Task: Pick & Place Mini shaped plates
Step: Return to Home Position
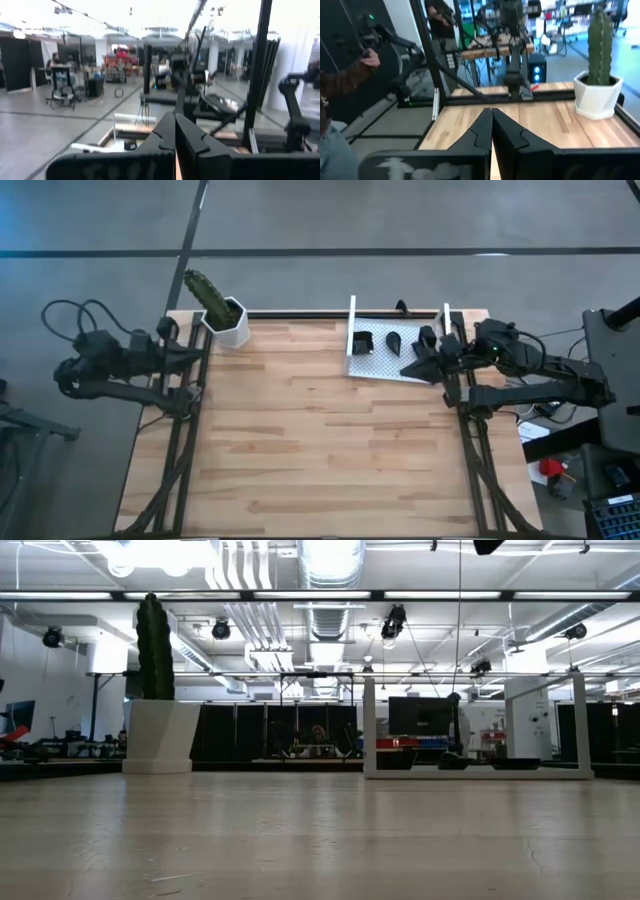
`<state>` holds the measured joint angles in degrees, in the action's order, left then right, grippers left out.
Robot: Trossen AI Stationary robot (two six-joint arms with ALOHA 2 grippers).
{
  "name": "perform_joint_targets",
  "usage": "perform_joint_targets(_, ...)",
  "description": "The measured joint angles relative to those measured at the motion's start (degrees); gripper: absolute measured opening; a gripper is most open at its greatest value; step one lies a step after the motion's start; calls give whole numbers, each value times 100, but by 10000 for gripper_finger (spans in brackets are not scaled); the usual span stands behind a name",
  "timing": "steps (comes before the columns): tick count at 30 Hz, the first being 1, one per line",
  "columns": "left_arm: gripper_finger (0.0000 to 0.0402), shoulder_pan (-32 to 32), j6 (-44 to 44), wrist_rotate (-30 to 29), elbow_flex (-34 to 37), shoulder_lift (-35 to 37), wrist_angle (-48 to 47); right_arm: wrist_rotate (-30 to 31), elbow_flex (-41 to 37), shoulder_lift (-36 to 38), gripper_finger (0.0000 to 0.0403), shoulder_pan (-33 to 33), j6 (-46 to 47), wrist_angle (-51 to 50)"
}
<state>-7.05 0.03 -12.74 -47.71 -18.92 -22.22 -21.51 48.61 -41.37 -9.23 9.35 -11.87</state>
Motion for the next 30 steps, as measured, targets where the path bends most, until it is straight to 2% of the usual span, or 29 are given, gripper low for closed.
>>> perform_joint_targets(5,0,0,144,94,170,462,-20,0,-399,500,8,0,17,363)
perform_joint_targets(21,0,0,420,206,512,1820,110,65,-1158,2176,8,-2,-56,585)
perform_joint_targets(26,0,-1,539,347,530,1861,76,83,-1494,2810,8,-2,-54,843)
perform_joint_targets(30,0,0,636,389,604,1865,29,348,-1755,3348,8,-4,-32,840)
